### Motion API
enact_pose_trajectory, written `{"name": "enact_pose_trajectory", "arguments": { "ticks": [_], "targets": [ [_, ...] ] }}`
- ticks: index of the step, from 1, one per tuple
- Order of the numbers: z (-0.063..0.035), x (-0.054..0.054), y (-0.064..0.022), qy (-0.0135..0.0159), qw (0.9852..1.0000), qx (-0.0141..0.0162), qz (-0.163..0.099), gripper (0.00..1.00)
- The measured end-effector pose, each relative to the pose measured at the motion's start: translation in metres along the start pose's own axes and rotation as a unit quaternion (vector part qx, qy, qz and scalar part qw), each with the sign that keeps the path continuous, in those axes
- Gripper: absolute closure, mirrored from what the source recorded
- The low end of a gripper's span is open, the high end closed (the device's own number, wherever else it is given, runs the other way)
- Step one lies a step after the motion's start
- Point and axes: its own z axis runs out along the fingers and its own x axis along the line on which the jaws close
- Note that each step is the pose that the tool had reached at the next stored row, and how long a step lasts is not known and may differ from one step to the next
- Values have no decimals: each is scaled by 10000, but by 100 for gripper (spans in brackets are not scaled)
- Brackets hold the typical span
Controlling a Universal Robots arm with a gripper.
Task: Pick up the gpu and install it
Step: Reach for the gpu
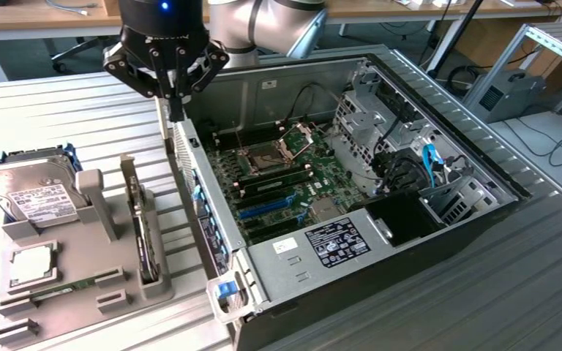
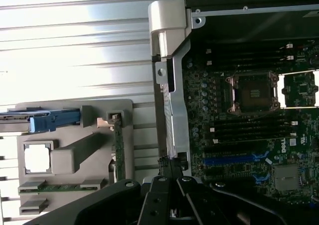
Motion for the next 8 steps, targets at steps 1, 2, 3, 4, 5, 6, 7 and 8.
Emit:
{"name": "enact_pose_trajectory", "arguments": {
  "ticks": [1, 2, 3, 4, 5, 6, 7, 8],
  "targets": [
    [0, 11, -1, 0, 10000, 0, 0, 89],
    [0, 19, -1, 0, 10000, -1, 0, 89],
    [0, 27, -2, 0, 10000, 0, 0, 89],
    [-1, 36, -3, 0, 10000, 0, 0, 89],
    [-1, 45, -3, 0, 10000, 0, 0, 89],
    [-1, 53, -4, 0, 10000, 0, 0, 89],
    [-2, 62, -5, 0, 10000, 0, 0, 89],
    [-1, 71, -5, 0, 10000, 0, 0, 89]
  ]
}}
